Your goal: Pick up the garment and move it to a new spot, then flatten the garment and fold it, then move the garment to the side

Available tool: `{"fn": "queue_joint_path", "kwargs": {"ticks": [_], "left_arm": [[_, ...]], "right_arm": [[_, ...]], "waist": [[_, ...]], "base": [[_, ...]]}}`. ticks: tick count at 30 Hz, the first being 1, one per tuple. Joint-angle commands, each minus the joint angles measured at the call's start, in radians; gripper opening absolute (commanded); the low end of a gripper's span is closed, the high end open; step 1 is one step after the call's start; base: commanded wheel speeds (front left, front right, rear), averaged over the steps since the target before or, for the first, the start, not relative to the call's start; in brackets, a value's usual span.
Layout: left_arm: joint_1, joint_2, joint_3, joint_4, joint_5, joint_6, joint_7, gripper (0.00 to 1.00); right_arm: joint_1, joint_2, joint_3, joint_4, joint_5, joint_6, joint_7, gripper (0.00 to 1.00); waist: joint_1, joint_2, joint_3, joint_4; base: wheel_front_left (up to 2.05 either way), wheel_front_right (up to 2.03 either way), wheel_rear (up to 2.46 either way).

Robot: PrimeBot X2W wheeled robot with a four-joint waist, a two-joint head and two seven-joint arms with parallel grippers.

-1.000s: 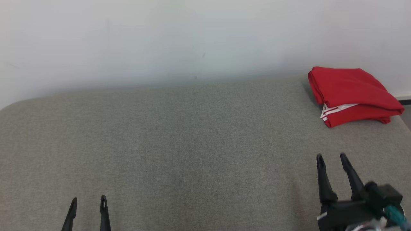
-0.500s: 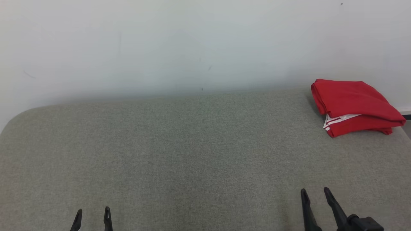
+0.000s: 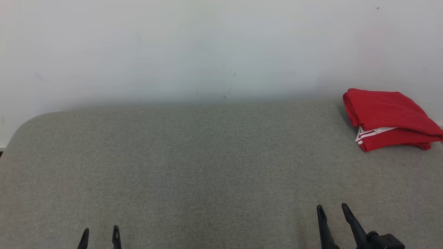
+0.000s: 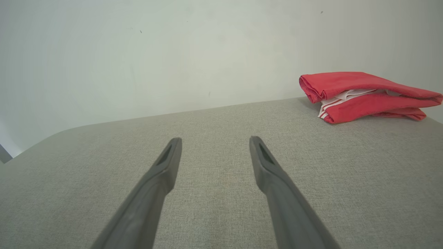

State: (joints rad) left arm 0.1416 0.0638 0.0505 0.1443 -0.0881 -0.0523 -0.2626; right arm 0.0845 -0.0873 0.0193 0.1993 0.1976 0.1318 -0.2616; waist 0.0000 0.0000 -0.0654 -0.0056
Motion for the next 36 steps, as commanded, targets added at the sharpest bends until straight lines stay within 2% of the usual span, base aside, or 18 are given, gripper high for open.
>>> {"fn": "queue_joint_path", "kwargs": {"ticks": [1, 17, 18, 22, 36], "left_arm": [[-0.003, -0.002, 0.000, 0.002, 0.011, 0.000, -0.003, 1.00], [-0.004, -0.006, -0.007, 0.003, 0.003, -0.017, -0.003, 1.00], [-0.002, -0.007, -0.008, 0.009, -0.003, -0.018, 0.001, 0.00], [-0.004, -0.010, -0.005, 0.038, -0.017, -0.019, 0.009, 0.00], [-0.054, -0.010, 0.009, 0.050, -0.318, -0.031, 0.083, 0.00]], "right_arm": [[-0.005, 0.007, 0.000, 0.001, -0.007, -0.003, -0.004, 1.00], [-0.007, 0.000, -0.006, 0.002, -0.013, -0.003, -0.004, 1.00], [-0.001, 0.003, -0.004, 0.006, -0.006, 0.000, 0.001, 0.00], [0.005, 0.004, -0.006, 0.029, 0.008, 0.000, 0.010, 0.00], [-0.036, 0.010, -0.032, 0.031, 0.289, 0.000, 0.084, 0.00]], "waist": [[0.0000, 0.0000, 0.000, 0.003], [0.0000, 0.0000, 0.000, 0.006], [0.0001, 0.0000, 0.000, 0.006], [0.0001, 0.0000, 0.000, 0.006], [0.0001, 0.0000, 0.009, 0.006]], "base": [[0.00, 0.00, 0.00], [0.00, 0.00, 0.00], [0.00, 0.00, 0.00], [0.00, 0.00, 0.00], [0.00, 0.00, 0.00]]}}
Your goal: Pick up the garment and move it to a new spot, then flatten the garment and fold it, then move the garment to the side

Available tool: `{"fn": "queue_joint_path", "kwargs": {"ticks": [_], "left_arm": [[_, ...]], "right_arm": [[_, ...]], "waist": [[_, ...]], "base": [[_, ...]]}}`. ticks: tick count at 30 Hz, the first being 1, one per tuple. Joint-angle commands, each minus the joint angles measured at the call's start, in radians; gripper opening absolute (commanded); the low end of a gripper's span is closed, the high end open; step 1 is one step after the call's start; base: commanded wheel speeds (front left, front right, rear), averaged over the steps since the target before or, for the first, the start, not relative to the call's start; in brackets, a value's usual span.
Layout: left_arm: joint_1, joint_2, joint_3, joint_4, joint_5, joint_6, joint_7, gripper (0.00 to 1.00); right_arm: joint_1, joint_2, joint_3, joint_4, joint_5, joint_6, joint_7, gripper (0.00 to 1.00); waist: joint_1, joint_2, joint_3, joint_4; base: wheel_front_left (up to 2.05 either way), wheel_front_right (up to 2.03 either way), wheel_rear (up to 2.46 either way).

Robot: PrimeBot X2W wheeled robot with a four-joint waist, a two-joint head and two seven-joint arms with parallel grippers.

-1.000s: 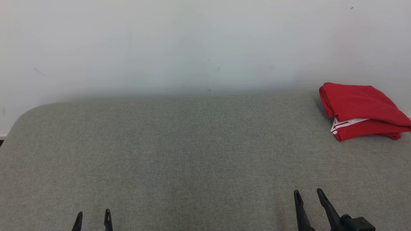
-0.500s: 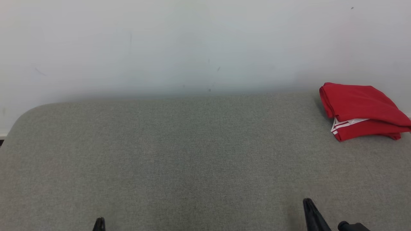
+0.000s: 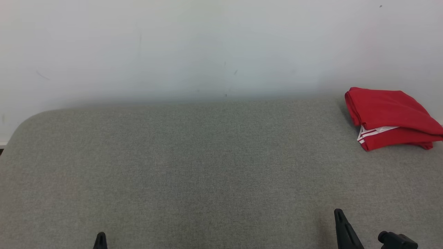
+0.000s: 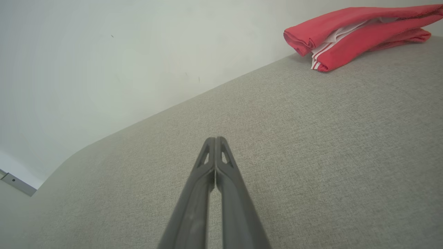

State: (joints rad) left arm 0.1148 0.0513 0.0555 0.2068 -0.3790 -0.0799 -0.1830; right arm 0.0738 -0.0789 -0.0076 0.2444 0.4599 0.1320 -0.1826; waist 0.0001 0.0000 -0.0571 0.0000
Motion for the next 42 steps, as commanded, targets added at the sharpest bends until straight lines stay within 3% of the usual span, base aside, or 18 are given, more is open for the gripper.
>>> {"fn": "queue_joint_path", "kwargs": {"ticks": [1, 20, 42], "left_arm": [[-0.030, 0.002, 0.005, -0.013, -0.046, -0.004, 0.008, 0.00], [-0.081, 0.001, 0.018, -0.002, -0.355, -0.017, 0.081, 0.00], [-0.129, 0.001, 0.031, 0.011, -0.629, -0.028, 0.150, 0.00]], "right_arm": [[-0.028, 0.002, -0.007, -0.014, 0.044, 0.000, 0.009, 0.00], [-0.070, 0.009, -0.033, -0.012, 0.332, -0.001, 0.083, 0.00], [-0.108, 0.016, -0.057, -0.009, 0.589, -0.001, 0.150, 0.00]], "waist": [[0.0000, 0.0000, 0.001, 0.000], [0.0000, 0.0000, 0.011, 0.000], [0.0000, 0.0000, 0.023, 0.000]], "base": [[0.00, 0.00, 0.00], [0.00, 0.00, 0.00], [0.00, 0.00, 0.00]]}}
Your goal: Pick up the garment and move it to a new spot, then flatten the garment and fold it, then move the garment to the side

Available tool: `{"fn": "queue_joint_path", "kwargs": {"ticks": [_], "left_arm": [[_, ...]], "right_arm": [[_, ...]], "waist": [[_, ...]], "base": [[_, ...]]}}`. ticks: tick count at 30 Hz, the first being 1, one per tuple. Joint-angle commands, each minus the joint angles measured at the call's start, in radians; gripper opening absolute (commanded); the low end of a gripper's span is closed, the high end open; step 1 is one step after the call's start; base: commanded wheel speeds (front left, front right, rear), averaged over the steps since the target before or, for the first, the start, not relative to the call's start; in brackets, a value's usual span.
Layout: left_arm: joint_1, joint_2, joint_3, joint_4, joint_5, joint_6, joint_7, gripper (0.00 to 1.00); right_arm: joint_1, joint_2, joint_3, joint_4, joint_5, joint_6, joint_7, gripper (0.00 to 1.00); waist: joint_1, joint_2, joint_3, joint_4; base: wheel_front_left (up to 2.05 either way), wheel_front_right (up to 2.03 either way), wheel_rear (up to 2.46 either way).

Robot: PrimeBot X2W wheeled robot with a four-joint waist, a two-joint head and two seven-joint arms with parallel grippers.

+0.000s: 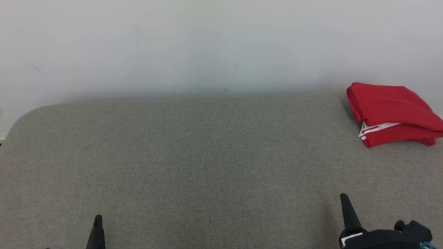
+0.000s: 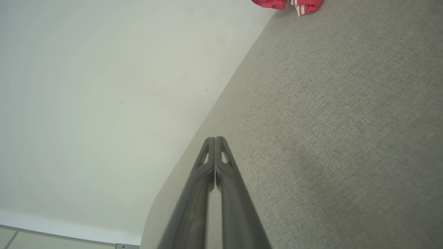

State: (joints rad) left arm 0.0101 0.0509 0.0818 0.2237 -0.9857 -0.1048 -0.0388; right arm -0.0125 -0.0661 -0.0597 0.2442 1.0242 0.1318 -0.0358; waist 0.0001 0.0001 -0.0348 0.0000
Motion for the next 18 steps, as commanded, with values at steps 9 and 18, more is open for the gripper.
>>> {"fn": "queue_joint_path", "kwargs": {"ticks": [9, 18], "left_arm": [[-0.042, 0.001, 0.010, -0.002, -0.126, -0.008, 0.031, 0.00], [-0.058, 0.000, 0.015, 0.002, -0.219, -0.011, 0.054, 0.00]], "right_arm": [[-0.035, 0.006, -0.013, -0.008, 0.119, -0.001, 0.029, 0.00], [-0.047, 0.008, -0.021, -0.006, 0.208, -0.001, 0.053, 0.00]], "waist": [[-0.0001, -0.0001, 0.005, 0.000], [-0.0001, -0.0001, 0.010, 0.000]], "base": [[0.00, 0.00, 0.00], [0.00, 0.00, 0.00]]}}
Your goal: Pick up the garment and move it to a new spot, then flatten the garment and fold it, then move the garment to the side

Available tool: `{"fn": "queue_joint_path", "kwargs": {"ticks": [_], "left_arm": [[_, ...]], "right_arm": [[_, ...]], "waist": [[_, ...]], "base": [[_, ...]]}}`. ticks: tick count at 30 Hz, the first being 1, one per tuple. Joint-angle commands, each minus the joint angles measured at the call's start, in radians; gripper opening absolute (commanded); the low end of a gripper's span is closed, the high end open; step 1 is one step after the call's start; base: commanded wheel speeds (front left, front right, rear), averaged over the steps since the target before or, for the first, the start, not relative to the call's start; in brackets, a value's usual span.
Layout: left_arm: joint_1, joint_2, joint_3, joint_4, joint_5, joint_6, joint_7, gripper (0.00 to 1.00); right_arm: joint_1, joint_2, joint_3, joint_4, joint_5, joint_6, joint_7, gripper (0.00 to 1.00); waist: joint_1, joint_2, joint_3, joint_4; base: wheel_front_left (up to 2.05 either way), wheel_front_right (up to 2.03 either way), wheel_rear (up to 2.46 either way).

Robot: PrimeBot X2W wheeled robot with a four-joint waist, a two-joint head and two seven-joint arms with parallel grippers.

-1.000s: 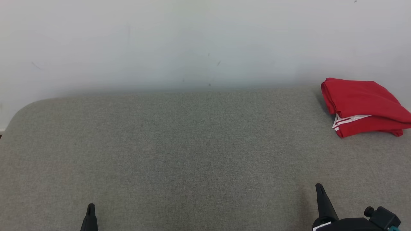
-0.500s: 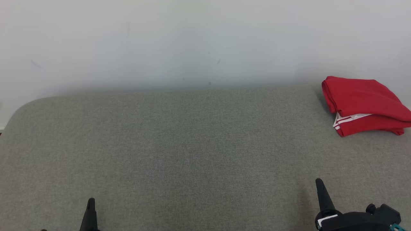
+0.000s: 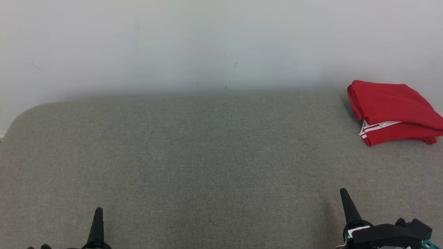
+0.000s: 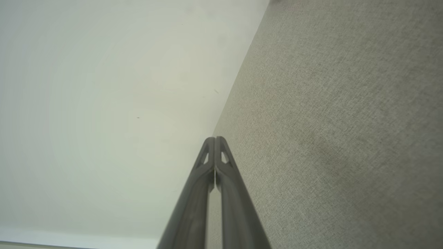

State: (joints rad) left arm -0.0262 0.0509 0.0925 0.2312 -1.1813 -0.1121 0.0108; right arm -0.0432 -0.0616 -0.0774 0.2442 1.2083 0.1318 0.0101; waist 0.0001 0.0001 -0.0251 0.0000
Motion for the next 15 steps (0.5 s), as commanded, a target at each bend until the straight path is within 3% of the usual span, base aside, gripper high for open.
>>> {"fn": "queue_joint_path", "kwargs": {"ticks": [1, 15], "left_arm": [[-0.023, 0.000, 0.004, -0.004, -0.035, -0.004, 0.008, 0.00], [-0.044, 0.000, 0.011, 0.002, -0.158, -0.010, 0.037, 0.00]], "right_arm": [[-0.018, 0.004, -0.005, -0.006, 0.034, -0.001, 0.009, 0.00], [-0.034, 0.007, -0.015, -0.004, 0.148, -0.001, 0.039, 0.00]], "waist": [[-0.0001, -0.0001, 0.001, 0.000], [-0.0001, -0.0001, 0.008, 0.000]], "base": [[0.00, 0.00, 0.00], [0.00, 0.00, 0.00]]}}
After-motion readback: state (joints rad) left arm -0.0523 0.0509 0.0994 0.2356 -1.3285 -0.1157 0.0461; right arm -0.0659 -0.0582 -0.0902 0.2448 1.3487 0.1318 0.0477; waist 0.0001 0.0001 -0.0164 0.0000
